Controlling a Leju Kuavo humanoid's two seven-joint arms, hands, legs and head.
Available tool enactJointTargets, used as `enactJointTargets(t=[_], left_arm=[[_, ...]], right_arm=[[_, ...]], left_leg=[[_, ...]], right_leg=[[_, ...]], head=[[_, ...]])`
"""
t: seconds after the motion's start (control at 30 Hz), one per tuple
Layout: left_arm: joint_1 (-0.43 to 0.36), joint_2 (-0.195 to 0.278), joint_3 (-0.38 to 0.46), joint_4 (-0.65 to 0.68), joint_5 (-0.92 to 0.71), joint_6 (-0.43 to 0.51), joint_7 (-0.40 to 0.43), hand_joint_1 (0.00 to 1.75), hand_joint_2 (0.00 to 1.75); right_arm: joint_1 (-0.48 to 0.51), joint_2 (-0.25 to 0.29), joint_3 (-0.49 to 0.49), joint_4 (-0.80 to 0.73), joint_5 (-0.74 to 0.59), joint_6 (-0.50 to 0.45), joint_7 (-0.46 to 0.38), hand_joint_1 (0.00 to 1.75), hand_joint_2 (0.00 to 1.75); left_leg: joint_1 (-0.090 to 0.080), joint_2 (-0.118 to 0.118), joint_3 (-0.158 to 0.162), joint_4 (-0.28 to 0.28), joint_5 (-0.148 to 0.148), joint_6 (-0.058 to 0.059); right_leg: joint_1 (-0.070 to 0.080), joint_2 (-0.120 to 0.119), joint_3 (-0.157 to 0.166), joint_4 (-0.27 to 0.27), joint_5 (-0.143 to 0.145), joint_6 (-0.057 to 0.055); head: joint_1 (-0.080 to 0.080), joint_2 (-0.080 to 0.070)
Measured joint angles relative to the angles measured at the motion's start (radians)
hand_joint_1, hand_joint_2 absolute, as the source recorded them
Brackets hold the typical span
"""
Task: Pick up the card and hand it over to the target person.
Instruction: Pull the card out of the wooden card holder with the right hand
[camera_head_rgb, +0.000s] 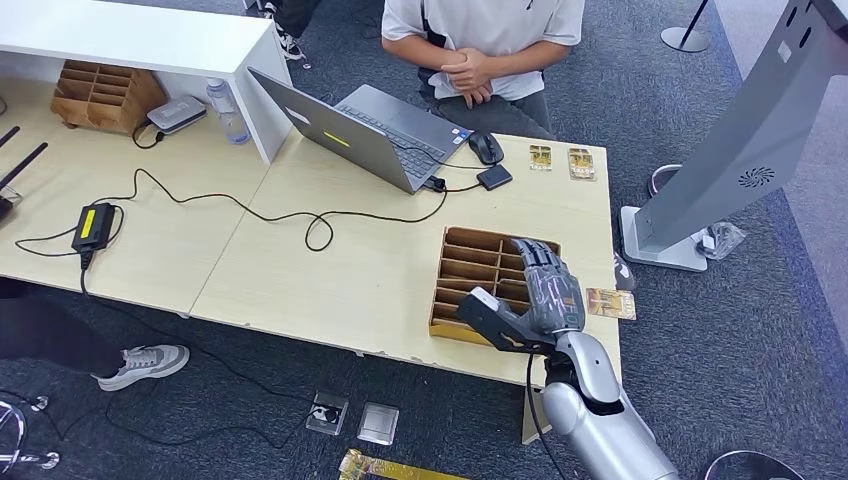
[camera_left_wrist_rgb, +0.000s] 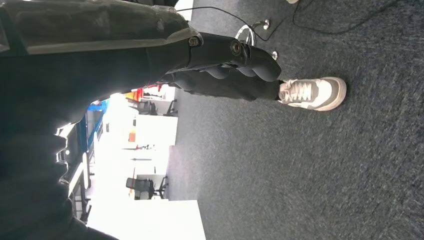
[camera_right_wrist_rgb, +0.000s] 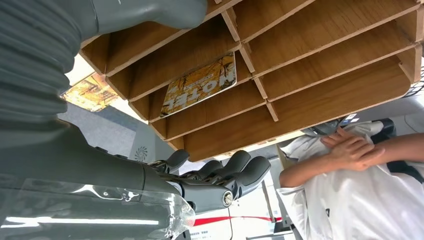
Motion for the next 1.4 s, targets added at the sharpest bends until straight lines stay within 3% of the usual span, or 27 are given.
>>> enactJointTargets(t=[1.13, 1.4], left_arm=[[0.001, 0.000, 0.010, 0.000, 0.007, 0.007, -0.004, 0.00, 1.75], [0.001, 0.000, 0.013, -0.001, 0.011, 0.007, -0.005, 0.00, 1.75]], right_arm=[[-0.008, 0.011, -0.003, 0.024, -0.002, 0.000, -0.005, 0.64, 1.75], [-0.006, 0.012, -0.001, 0.024, -0.001, 0.003, -0.008, 0.88, 1.75]], left_leg=[[0.001, 0.000, 0.001, -0.002, 0.001, -0.001], [0.000, 0.000, 0.001, -0.001, 0.001, 0.000]], right_leg=[[0.001, 0.001, 0.001, -0.002, 0.001, 0.000], [0.000, 0.000, 0.001, -0.001, 0.001, 0.000]], head=[[0.000, 0.000], [0.000, 0.000]])
